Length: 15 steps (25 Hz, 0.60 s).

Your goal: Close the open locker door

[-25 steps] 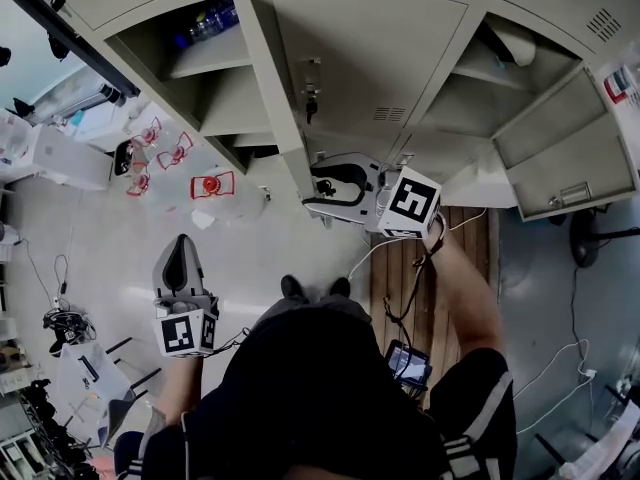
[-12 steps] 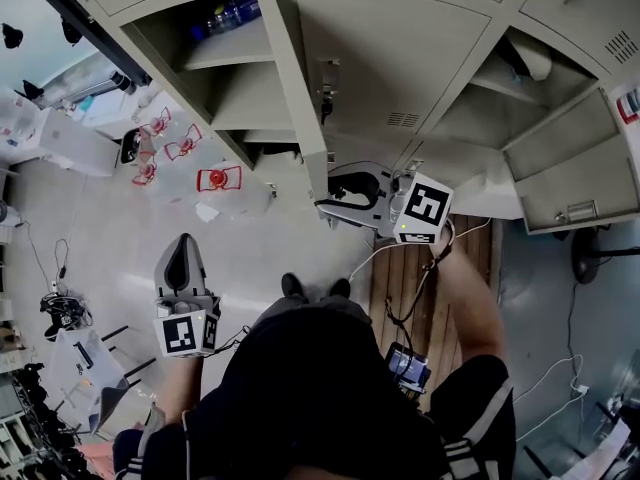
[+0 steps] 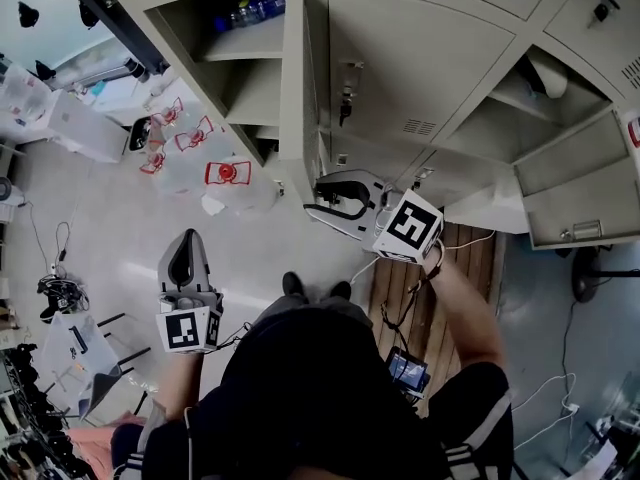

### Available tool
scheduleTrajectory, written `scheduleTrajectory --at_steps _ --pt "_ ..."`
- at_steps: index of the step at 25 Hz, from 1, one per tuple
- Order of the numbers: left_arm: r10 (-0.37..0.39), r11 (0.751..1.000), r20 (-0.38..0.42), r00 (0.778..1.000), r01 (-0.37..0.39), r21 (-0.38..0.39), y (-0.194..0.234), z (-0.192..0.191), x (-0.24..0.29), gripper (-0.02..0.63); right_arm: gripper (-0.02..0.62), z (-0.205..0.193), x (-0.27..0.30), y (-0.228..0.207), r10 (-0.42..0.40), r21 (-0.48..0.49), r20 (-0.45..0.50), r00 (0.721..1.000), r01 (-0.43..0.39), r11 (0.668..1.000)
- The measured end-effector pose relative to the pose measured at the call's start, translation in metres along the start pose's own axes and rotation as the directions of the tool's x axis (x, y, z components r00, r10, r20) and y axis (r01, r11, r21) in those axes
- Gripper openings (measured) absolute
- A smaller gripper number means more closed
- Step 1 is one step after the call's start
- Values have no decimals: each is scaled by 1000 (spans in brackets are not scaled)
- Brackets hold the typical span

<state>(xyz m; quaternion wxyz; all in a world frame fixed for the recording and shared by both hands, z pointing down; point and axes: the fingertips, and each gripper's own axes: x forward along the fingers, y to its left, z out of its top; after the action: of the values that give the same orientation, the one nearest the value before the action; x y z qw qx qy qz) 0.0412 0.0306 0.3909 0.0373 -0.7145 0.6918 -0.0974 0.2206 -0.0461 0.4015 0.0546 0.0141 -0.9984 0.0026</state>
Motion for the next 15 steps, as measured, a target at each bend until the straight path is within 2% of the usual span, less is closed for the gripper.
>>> scheduleTrajectory --at_steps 3,9,15 --pt "30 999 -12 999 -30 -21 5 1 -4 3 117 1 14 2 -22 -2 -10 1000 22 1000" --pt "123 992 -57 991 -122 20 28 -6 -23 3 112 3 44 3 -64 -2 -11 998 64 998" --pt "135 990 -48 990 -134 34 47 -11 -34 3 110 7 71 -1 -151 -2 -4 989 151 989"
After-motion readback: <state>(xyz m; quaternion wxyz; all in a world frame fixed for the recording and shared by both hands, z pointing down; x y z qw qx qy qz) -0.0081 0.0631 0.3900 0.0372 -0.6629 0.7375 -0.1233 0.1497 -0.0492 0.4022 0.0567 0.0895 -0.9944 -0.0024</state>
